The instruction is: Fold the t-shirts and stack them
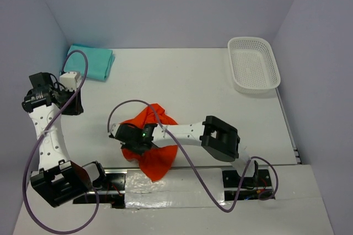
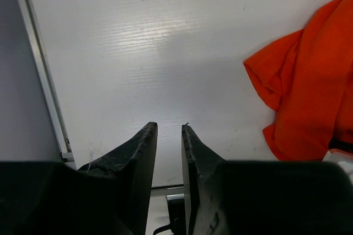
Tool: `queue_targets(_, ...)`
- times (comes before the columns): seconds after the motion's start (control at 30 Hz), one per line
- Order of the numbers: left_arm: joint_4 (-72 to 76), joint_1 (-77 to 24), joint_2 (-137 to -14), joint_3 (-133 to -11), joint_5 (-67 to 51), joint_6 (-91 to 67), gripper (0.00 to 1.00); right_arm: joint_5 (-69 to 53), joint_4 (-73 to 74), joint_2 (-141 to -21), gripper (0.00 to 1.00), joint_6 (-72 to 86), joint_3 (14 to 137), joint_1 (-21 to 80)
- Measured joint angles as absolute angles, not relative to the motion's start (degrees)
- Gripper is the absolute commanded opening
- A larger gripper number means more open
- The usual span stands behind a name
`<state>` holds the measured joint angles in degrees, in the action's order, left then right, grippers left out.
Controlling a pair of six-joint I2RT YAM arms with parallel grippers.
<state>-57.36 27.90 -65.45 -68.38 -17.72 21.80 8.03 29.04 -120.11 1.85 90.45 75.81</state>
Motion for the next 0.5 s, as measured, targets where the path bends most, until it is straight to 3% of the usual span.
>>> queue_targets(0.17,-57.41,27.90,-66.04,-70.96,-14.83,20.43,0.38,1.23,36.34,-119.90,0.00,1.48,100.68,72.99)
queue_targets(0.3,-57.21,27.90,-72.03,-78.78,-14.70,18.83,0.38,-13.13,38.37,-117.60,0.00,6.31,112.55,64.25)
queue_targets(0.47,-54.52,26.39,-88.31,-97.80,-17.39,17.96,0.40,-29.39,32.45,-105.95,0.00,18.20,101.93,41.52)
queue_targets(0.5,-54.08,25.28,-91.53,-101.73,-17.41,18.11,0.41,-30.85,31.53,-104.16,0.20,20.69,97.93,35.77)
